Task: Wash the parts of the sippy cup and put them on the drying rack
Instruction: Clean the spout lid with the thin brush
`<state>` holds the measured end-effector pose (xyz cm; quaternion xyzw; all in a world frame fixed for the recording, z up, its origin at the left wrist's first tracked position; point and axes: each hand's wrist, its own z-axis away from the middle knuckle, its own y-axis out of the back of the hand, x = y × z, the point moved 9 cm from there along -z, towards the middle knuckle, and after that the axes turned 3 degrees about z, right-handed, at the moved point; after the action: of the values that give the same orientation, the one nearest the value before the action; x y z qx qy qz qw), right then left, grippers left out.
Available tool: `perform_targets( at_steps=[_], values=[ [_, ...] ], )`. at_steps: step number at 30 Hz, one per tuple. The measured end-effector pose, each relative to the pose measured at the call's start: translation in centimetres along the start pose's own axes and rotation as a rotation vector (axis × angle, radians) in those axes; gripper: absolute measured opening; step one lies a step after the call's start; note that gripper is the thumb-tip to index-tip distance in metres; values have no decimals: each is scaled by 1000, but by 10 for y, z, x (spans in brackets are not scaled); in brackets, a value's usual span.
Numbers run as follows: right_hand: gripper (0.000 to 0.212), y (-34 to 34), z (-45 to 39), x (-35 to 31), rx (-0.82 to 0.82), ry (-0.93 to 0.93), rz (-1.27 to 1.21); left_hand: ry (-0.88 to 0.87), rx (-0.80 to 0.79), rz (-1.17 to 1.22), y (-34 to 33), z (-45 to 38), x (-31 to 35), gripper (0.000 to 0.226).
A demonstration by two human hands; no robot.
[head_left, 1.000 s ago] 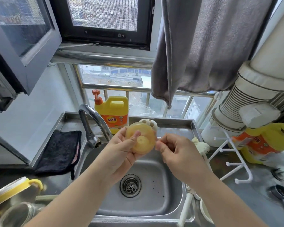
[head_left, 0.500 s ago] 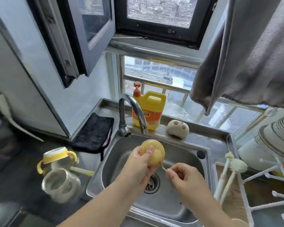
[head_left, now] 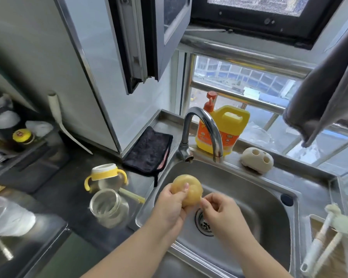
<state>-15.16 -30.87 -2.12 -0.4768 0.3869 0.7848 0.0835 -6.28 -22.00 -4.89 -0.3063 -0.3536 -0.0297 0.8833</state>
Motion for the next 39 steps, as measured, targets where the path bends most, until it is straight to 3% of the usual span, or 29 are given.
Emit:
perform_targets(
  at_steps=[4, 8, 12, 16, 21, 27, 31, 36, 39],
  values=[
    [24, -10, -6, -9, -20, 10, 49, -42, 40, 21, 7, -7, 15, 6],
    [24, -5, -15, -14, 12, 10, 19, -37, 12, -17, 5, -8, 15, 23],
    [30, -20, -2, -16, -38, 67, 69, -45, 60, 18, 9, -11, 22, 10],
    [25, -18, -10, -11, 2, 17, 24, -22, 39, 22, 11, -7, 14, 23],
    [34, -28, 4, -19, -37, 80, 113, -16, 66, 17, 19, -10, 19, 20],
    [23, -6, -7, -14, 70, 52, 41, 4, -10, 24, 7, -2, 7, 34],
    [31, -16, 15, -14, 16, 81, 102, -11, 30, 13, 8, -4, 7, 33],
    [28, 12, 5, -12, 127, 55, 63, 11, -37, -1, -7, 6, -3, 25],
    [34, -1, 22, -16, 65, 92, 101, 3, 17, 2, -7, 5, 1, 18]
  ],
)
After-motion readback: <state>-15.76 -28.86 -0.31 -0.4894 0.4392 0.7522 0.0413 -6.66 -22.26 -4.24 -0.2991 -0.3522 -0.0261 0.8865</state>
